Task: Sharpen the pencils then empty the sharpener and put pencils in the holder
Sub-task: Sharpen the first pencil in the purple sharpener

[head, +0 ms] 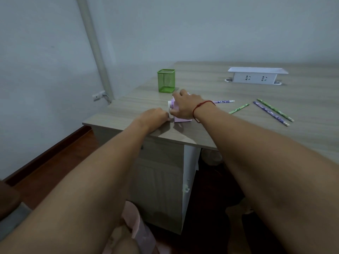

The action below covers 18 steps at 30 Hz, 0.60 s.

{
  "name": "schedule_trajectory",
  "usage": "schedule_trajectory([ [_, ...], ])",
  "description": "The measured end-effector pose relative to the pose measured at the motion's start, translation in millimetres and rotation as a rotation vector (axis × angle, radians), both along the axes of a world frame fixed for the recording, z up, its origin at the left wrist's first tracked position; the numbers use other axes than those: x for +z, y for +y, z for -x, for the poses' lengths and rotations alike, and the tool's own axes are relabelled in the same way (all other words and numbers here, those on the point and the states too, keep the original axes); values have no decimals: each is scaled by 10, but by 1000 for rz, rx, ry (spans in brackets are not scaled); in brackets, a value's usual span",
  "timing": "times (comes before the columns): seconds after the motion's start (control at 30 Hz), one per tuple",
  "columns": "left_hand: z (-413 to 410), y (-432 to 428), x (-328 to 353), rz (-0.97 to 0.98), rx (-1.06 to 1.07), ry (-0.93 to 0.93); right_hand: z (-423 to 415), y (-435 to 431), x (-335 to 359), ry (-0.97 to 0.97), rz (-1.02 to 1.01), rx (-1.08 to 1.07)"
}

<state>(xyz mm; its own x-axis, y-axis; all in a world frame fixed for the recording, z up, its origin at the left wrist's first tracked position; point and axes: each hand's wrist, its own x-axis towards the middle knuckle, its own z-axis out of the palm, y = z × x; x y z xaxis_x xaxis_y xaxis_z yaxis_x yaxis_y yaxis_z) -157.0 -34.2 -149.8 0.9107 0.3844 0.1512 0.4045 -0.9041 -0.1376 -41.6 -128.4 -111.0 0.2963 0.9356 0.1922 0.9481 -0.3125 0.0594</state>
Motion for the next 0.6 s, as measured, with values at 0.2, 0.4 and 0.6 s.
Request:
schedule_trajectory([
  [0.2,-159,157,162,-98,-40,118,-66,24,-28,-16,-15,14],
  [0.4,-244,362,423,-259,-58,87,-51,30,1,5,-22,-1],
  [0.6,-294,401,388,-281,-105,69,-61,33,19,-15,4,-30],
])
